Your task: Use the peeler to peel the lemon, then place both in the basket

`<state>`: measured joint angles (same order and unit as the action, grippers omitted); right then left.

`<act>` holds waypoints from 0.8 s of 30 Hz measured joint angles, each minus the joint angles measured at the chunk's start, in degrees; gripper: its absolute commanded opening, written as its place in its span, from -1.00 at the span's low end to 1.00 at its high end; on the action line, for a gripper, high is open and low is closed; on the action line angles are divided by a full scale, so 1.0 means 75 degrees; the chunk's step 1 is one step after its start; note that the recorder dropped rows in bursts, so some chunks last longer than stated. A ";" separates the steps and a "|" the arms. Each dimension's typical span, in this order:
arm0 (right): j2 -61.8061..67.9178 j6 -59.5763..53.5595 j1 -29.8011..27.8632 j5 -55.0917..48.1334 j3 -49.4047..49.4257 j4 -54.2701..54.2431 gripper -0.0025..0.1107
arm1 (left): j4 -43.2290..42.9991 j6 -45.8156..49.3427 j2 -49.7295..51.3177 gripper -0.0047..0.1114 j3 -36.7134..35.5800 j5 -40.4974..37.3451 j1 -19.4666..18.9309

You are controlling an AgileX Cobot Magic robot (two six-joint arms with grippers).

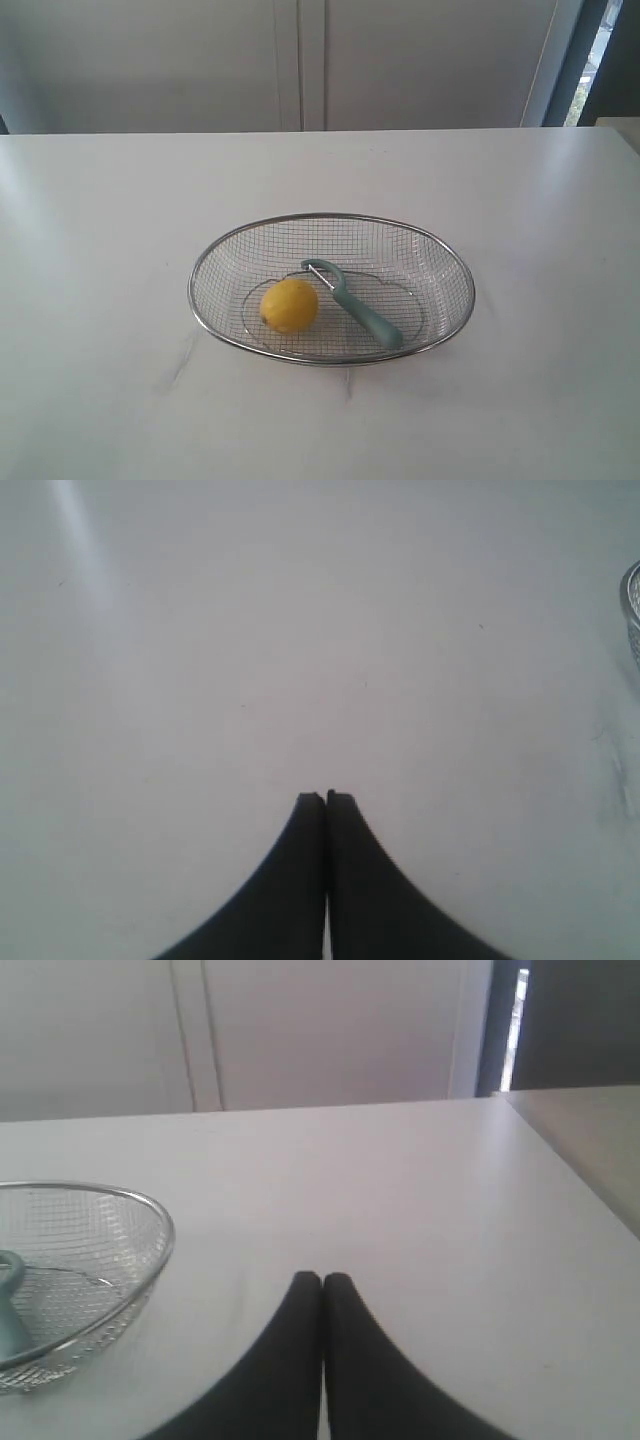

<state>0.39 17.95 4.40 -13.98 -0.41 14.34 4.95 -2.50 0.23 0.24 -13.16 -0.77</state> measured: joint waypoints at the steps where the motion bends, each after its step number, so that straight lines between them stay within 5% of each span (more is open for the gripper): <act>1: 0.0000 0.0000 -0.0154 -0.0123 0.0000 0.0000 -0.96 | 0.0000 0.0000 0.0000 -0.92 0.0000 0.0000 0.0000; 9: 0.0000 0.0000 -0.1414 -0.0689 0.0000 0.0000 -0.96 | 0.0000 0.0000 0.0000 -0.92 0.0000 0.0000 0.0000; 24: 0.0000 -0.0646 -0.1471 -0.0689 0.0000 -0.0500 -0.96 | 0.0000 0.0000 0.0000 -0.92 0.0000 0.0000 0.0000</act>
<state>0.39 13.11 -6.63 -19.14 -0.41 10.59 4.95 -2.50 0.23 0.24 -13.16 -0.77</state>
